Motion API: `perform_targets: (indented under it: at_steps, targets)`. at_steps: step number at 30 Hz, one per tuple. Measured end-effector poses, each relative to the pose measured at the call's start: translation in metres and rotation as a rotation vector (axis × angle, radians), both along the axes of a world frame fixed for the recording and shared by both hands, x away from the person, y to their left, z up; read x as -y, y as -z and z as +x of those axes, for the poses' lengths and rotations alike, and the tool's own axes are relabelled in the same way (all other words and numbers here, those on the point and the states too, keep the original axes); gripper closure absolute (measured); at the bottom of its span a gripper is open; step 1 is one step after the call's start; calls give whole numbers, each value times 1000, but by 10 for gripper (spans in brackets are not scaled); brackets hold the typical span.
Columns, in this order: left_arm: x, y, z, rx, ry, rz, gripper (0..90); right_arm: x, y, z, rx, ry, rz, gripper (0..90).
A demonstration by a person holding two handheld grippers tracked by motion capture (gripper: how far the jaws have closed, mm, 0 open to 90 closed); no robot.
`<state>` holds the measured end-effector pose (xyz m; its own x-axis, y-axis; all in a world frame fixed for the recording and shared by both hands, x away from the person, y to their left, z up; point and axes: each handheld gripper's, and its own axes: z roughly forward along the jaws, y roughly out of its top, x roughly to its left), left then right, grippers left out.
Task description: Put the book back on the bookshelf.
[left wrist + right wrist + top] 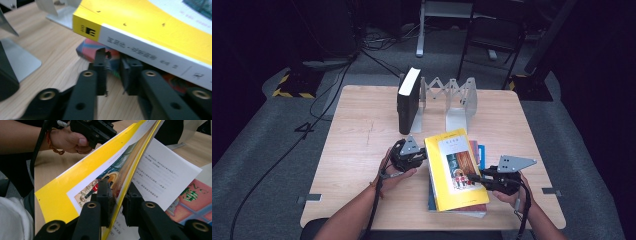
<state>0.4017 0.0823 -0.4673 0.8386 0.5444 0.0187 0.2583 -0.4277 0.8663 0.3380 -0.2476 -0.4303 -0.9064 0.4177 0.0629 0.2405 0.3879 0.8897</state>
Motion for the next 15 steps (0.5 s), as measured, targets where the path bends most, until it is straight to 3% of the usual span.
perform_targets:
  at_steps: [7, 15]
  targets:
    - [0, -11, 1, 30, 18, -14, 885, 2, -2, 2, 22, 11, 8, 786]
    - [-2, -32, 4, 67, 24, -61, 889, 3, -10, 3, 80, 16, 20, 809]
